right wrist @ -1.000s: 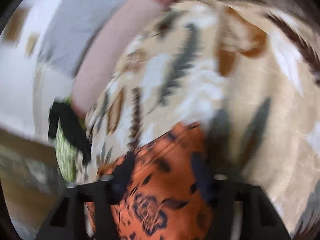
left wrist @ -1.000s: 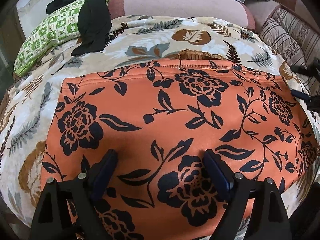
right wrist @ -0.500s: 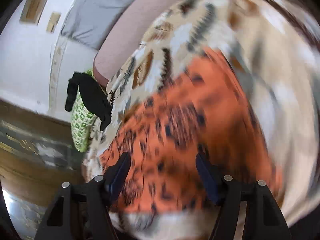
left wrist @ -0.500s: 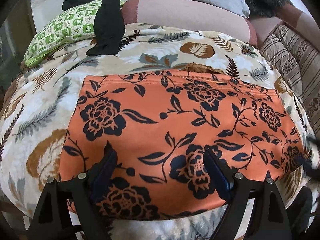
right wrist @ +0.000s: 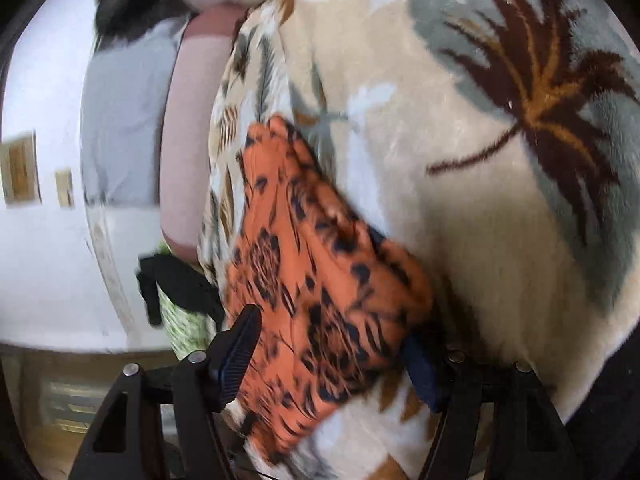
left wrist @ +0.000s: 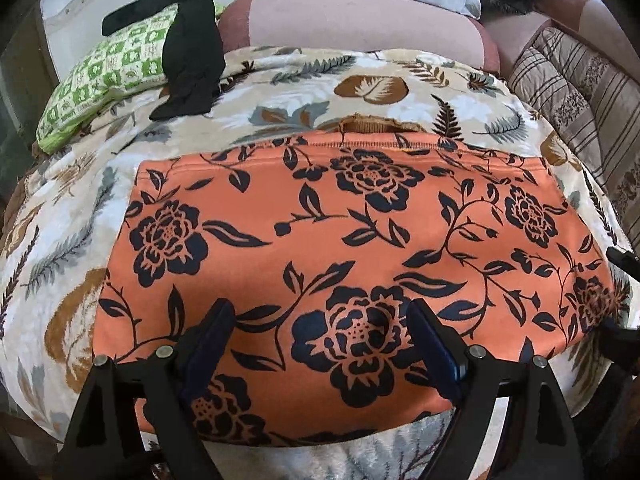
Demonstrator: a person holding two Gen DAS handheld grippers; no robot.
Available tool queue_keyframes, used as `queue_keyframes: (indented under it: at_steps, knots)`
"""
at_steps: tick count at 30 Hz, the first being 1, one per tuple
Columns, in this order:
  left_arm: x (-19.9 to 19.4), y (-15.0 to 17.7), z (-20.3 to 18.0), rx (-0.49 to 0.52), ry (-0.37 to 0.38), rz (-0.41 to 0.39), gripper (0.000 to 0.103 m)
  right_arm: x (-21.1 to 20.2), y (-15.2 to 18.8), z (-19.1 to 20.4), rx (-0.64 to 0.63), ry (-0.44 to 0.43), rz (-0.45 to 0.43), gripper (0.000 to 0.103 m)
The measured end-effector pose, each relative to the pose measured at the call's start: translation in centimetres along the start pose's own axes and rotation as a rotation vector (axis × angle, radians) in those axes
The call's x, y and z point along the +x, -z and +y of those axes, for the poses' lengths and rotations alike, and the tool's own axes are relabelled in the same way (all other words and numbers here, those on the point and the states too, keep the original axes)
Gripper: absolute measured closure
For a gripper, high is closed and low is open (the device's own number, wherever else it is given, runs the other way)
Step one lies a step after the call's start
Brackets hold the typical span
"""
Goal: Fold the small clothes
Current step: 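Release the folded shirt and lift both tools away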
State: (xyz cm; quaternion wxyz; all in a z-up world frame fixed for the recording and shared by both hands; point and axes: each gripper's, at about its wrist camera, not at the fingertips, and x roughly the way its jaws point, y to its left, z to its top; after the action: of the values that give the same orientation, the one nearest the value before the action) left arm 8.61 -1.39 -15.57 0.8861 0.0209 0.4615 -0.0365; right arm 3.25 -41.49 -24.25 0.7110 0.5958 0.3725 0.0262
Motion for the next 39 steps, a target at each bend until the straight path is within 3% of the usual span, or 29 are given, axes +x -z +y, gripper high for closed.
queue_keyframes:
  at_steps: [3, 5, 7, 10, 11, 12, 14, 17, 20, 25, 27, 29, 30, 31, 33, 34, 39]
  knots:
    - [-0.5, -0.2, 0.1, -0.021, 0.000, -0.041, 0.015, 0.4, -0.2, 1.1, -0.083, 0.031, -0.005, 0.046]
    - [0.7, -0.2, -0.2, -0.014, -0.024, -0.007, 0.015, 0.9, -0.4, 0.8, -0.102, 0.068, 0.000, 0.046]
    - [3.3, 0.4, -1.1, 0.057, -0.066, 0.092, 0.015, 1.6, -0.5, 1.2, -0.117, 0.078, -0.003, 0.045]
    - [3.2, 0.8, -1.9, 0.114, -0.098, 0.049, 0.015, 2.4, -0.8, 2.5, -0.188, 0.118, -0.002, 0.048]
    - [3.0, 0.6, -1.6, 0.096, -0.080, 0.053, 0.016, 2.7, -0.8, 3.2, -0.235, 0.136, 0.007, 0.059]
    - [2.9, 0.4, -1.0, 0.075, -0.056, 0.057, 0.018, 2.8, -0.5, 3.8, -0.270, 0.160, 0.027, 0.090]
    - [1.4, 0.3, 0.7, 0.009, -0.004, 0.032, 0.026, 2.7, 0.2, 6.0, -0.353, 0.193, 0.019, 0.090]
    - [-2.1, 0.8, 4.1, -0.112, 0.044, -0.071, 0.026, 1.7, 3.5, 12.6, -0.582, 0.208, -0.026, 0.090]
    - [-6.2, 2.2, 9.0, -0.234, 0.034, -0.170, 0.026, 2.2, 9.8, 20.3, -0.833, 0.173, -0.034, 0.090]
    - [-10.2, 6.7, 17.5, -0.417, -0.041, -0.245, 0.026, 5.9, 22.0, 26.3, -1.125, 0.088, 0.077, 0.090]
    - [-10.2, 8.5, 20.0, -0.484, -0.039, -0.235, 0.026, 9.9, 26.0, 25.6, -1.175, 0.102, 0.185, 0.085]
    - [-9.7, 9.9, 21.6, -0.545, -0.027, -0.209, 0.026, 15.4, 28.5, 23.4, -1.220, 0.141, 0.362, 0.063]
    - [-9.4, 10.5, 22.4, -0.574, -0.002, -0.186, 0.026, 18.0, 29.2, 21.8, -1.207, 0.175, 0.451, 0.043]
    - [-9.3, 10.9, 22.5, -0.589, 0.021, -0.182, 0.026, 19.7, 29.5, 20.3, -1.166, 0.240, 0.512, 0.041]
    - [-9.5, 11.3, 22.7, -0.605, 0.067, -0.206, 0.026, 18.5, 29.2, 20.0, -1.143, 0.200, 0.487, 0.039]
    - [-9.6, 11.3, 22.5, -0.607, 0.092, -0.215, 0.026, 17.3, 28.8, 20.1, -1.134, 0.167, 0.475, 0.032]
    - [-8.8, 9.7, 18.4, -0.564, 0.313, -0.184, 0.026, 12.5, 24.3, 21.0, -1.061, 0.138, 0.357, 0.029]
